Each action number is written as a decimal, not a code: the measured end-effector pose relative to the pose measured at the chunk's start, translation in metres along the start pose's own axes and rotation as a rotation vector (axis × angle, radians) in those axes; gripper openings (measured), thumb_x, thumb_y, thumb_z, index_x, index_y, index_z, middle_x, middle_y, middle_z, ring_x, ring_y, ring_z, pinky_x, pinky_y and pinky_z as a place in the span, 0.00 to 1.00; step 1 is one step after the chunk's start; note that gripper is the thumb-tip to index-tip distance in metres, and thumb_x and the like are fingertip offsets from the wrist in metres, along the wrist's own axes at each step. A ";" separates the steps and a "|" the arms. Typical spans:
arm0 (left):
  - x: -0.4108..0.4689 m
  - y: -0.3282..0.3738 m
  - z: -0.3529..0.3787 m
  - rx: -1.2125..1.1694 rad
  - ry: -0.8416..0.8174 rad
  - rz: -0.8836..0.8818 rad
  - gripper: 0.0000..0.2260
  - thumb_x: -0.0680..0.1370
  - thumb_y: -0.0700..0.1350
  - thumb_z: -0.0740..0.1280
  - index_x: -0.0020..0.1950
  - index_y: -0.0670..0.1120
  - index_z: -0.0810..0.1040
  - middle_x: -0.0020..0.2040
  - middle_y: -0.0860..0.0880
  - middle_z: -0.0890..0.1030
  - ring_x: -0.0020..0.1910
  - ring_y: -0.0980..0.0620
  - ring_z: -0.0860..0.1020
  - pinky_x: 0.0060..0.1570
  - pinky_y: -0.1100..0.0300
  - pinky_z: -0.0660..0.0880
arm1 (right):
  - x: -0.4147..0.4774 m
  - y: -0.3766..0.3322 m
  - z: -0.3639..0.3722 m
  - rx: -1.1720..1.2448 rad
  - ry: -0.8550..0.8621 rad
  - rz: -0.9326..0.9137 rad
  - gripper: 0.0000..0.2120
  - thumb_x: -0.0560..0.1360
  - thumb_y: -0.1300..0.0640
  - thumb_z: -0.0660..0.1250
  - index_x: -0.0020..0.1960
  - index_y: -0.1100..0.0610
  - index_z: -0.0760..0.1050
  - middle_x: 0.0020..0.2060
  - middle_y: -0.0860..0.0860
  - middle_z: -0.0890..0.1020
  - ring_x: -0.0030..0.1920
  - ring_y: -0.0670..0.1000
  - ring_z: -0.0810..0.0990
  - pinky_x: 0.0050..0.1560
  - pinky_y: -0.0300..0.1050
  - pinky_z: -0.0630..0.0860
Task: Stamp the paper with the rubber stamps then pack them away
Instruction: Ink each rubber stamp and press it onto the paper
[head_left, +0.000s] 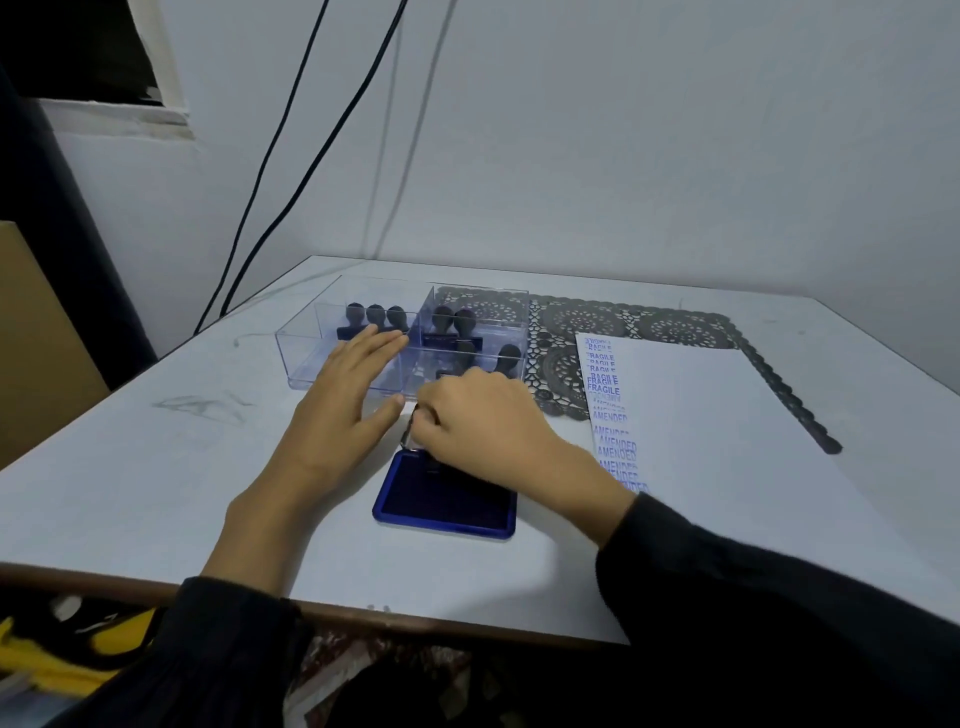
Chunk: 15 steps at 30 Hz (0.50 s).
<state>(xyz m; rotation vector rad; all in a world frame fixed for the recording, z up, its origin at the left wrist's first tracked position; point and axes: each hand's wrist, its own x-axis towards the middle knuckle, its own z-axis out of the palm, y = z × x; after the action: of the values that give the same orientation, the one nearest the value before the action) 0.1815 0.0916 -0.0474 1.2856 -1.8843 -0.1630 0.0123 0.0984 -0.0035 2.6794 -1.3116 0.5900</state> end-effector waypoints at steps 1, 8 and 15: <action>0.000 0.000 0.000 0.001 0.003 0.007 0.26 0.75 0.50 0.62 0.73 0.51 0.65 0.73 0.54 0.65 0.75 0.56 0.58 0.73 0.51 0.58 | 0.007 0.006 -0.001 0.072 -0.094 0.034 0.15 0.76 0.52 0.59 0.32 0.55 0.64 0.28 0.50 0.69 0.32 0.55 0.70 0.33 0.44 0.64; -0.003 0.014 -0.005 -0.055 0.028 -0.034 0.25 0.75 0.50 0.62 0.73 0.50 0.67 0.71 0.57 0.66 0.74 0.58 0.59 0.73 0.47 0.58 | 0.006 0.043 -0.036 0.451 -0.087 0.146 0.18 0.75 0.56 0.64 0.28 0.56 0.64 0.25 0.53 0.66 0.28 0.51 0.64 0.34 0.44 0.63; -0.040 0.110 0.022 -0.137 0.005 0.064 0.23 0.77 0.52 0.61 0.73 0.54 0.67 0.71 0.66 0.62 0.73 0.68 0.55 0.70 0.69 0.53 | -0.062 0.094 -0.072 0.250 0.012 0.338 0.23 0.75 0.50 0.64 0.25 0.54 0.60 0.20 0.47 0.66 0.25 0.47 0.63 0.32 0.43 0.61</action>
<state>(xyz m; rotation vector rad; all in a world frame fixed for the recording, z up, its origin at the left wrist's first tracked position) 0.0927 0.1685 -0.0263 1.1311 -1.8740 -0.2507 -0.1170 0.1040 0.0312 2.6465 -1.8166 0.8553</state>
